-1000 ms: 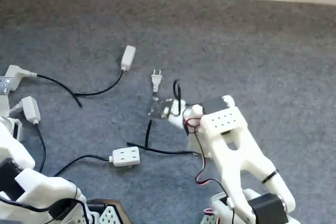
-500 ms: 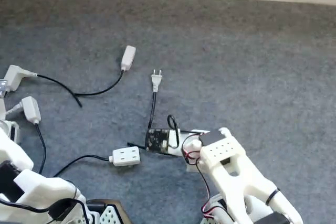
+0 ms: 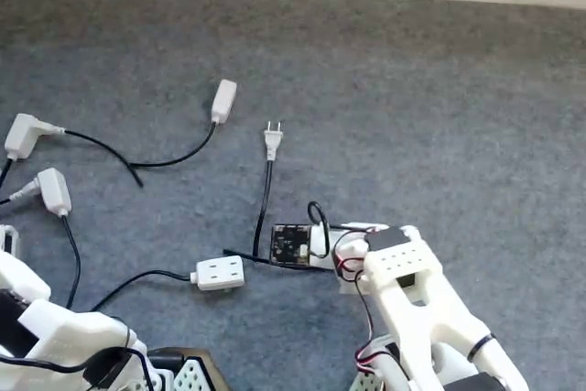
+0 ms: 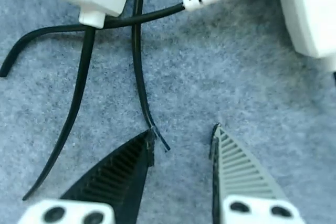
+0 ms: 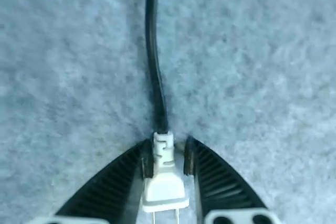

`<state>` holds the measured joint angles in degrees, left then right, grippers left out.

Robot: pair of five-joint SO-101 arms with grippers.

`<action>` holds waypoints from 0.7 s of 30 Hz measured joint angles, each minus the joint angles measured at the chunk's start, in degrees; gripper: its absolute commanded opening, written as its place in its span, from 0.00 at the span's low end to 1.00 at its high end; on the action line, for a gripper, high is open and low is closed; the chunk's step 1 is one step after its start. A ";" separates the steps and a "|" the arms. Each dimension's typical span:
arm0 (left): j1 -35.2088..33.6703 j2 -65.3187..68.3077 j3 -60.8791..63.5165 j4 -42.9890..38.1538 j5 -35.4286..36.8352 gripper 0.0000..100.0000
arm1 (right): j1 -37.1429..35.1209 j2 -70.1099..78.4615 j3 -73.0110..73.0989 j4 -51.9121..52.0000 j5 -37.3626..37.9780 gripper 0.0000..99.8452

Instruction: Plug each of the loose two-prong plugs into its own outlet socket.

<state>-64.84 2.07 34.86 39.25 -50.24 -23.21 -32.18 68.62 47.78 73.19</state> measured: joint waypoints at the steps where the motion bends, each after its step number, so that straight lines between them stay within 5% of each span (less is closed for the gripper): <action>1: 0.00 0.00 0.00 0.00 -0.26 0.17 | 0.35 0.00 0.00 0.00 0.00 0.11; 13: 0.00 0.00 0.00 0.00 -0.53 0.17 | -0.70 -0.70 1.76 -0.97 -0.88 0.00; 21: 7.74 -4.66 -5.10 6.68 -0.18 0.18 | -2.99 0.00 -12.04 1.49 -25.41 0.00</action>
<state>-57.10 -2.59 29.76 45.93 -50.42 -26.20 -32.18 56.57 49.27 47.78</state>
